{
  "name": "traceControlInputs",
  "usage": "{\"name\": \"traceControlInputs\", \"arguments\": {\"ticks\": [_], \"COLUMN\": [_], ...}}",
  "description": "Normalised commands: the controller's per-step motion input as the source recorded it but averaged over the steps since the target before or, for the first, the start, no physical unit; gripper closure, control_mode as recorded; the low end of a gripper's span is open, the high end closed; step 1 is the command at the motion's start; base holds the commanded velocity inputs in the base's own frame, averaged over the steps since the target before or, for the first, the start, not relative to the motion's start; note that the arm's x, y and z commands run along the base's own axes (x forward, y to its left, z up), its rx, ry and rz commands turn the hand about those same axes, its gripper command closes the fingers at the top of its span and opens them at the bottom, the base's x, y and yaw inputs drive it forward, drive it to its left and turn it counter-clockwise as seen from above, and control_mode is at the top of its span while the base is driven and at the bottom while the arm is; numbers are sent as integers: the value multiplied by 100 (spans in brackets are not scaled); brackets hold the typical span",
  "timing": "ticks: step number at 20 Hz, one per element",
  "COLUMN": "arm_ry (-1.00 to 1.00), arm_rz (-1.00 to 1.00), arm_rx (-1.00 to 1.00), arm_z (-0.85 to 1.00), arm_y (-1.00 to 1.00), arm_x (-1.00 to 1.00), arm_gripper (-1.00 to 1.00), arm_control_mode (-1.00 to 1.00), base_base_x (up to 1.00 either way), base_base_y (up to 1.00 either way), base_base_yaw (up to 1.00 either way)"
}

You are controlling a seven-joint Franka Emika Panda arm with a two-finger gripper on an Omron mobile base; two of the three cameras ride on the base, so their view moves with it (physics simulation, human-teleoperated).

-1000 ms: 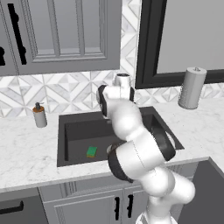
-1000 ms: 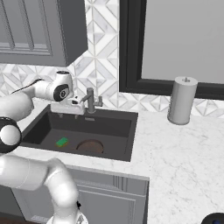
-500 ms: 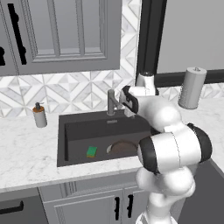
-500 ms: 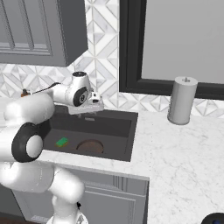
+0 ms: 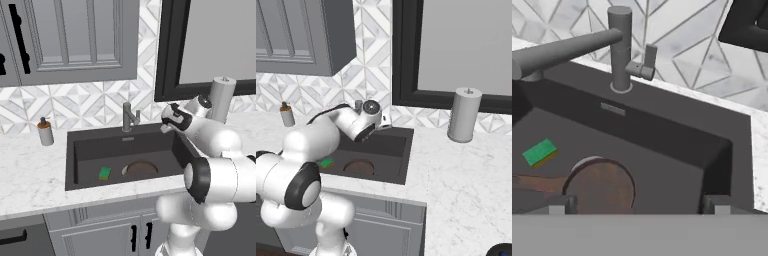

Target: Pick the pan and sponge and place them into the sink. Then turn on the water.

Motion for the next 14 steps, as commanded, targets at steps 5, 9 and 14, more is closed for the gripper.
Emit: {"name": "traceControlInputs", "arguments": {"ticks": [5, 9, 14], "arm_ry": [-27, -35, -40], "arm_rz": [2, 2, 0], "arm_rx": [35, 24, 12], "arm_z": [0, 0, 0], "arm_y": [-32, -9, -6], "arm_x": [33, 28, 16], "arm_gripper": [-100, -100, -100], "arm_control_mode": [-100, -100, -100], "base_base_x": [0, 0, 0], "base_base_y": [0, 0, 0], "base_base_yaw": [0, 0, 0]}}
